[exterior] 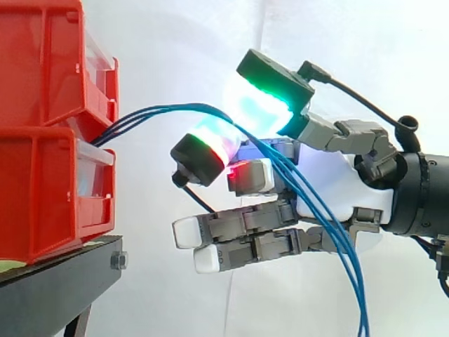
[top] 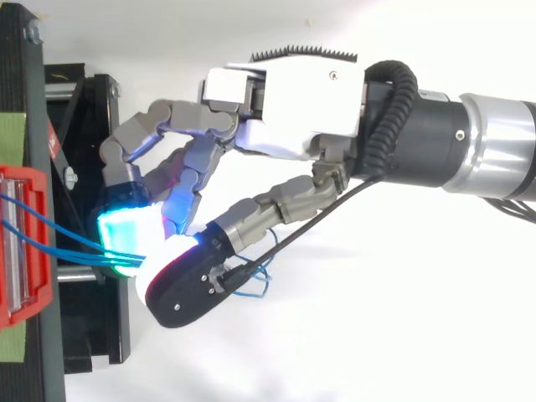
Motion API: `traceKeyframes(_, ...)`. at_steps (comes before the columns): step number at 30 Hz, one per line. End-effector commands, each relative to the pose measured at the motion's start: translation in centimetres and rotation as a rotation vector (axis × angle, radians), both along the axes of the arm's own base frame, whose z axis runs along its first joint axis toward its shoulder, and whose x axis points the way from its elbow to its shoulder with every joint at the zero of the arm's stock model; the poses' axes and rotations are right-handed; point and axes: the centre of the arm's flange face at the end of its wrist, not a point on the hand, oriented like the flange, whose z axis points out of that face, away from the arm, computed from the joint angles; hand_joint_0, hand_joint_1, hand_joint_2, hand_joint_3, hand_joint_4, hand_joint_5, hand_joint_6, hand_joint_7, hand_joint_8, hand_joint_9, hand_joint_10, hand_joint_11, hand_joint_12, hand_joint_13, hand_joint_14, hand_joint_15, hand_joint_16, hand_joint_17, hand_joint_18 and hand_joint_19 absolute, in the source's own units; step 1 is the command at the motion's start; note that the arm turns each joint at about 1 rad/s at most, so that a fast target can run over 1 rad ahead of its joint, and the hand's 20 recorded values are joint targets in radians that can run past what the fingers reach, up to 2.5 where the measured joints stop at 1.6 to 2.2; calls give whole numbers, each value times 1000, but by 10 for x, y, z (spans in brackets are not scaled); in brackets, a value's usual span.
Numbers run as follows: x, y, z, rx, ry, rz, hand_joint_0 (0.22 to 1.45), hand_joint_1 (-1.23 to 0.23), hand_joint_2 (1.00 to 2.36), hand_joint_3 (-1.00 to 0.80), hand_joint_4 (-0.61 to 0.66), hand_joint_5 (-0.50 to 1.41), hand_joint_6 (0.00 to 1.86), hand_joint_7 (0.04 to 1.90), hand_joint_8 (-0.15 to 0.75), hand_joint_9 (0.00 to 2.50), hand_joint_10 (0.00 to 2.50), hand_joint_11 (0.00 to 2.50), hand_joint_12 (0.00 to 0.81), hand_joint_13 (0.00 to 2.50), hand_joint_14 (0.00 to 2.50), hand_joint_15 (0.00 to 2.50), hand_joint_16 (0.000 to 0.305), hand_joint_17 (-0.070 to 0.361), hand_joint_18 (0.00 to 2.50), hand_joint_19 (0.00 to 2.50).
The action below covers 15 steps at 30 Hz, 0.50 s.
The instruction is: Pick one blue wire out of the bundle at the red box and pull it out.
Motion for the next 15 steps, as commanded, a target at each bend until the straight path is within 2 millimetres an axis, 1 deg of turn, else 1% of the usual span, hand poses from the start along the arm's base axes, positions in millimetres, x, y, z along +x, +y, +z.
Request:
traceKeyframes(1,0,-1,0,0,0,-1,651,-827,1013,-309,71,-149,914,1142,251,1187,24,860,363,747,19,480,51,116,555,453)
traceKeyframes(3,0,-1,0,0,0,-1,700,-905,1015,-277,23,-174,935,1128,238,1093,22,870,360,715,20,465,52,116,547,414)
traceKeyframes(5,0,-1,0,0,0,-1,721,-928,1015,-276,21,-184,941,1109,234,1054,25,860,359,689,18,462,52,116,537,408)
traceKeyframes(6,0,-1,0,0,0,-1,730,-931,1013,-302,48,-193,942,1081,231,1030,21,861,360,679,18,455,52,117,534,401)
traceKeyframes(8,0,-1,0,0,0,-1,737,-937,1013,-322,60,-196,943,1052,229,1015,23,852,358,673,18,454,52,117,532,402)
traceKeyframes(9,0,-1,0,0,0,-1,745,-933,1010,-361,70,-197,942,1023,228,1011,23,850,357,669,20,447,52,117,531,400)
traceKeyframes(12,0,-1,-1,1,1,0,727,-929,1007,-415,96,-194,938,980,231,1019,22,851,358,671,19,448,52,116,530,403)
traceKeyframes(13,0,-1,0,0,0,-1,728,-928,1006,-423,98,-194,938,982,231,1022,23,855,360,672,18,444,52,116,531,407)
traceKeyframes(15,0,-1,0,1,0,0,682,-879,1003,-454,104,-181,923,1022,239,1061,23,848,360,680,18,454,52,116,526,424)
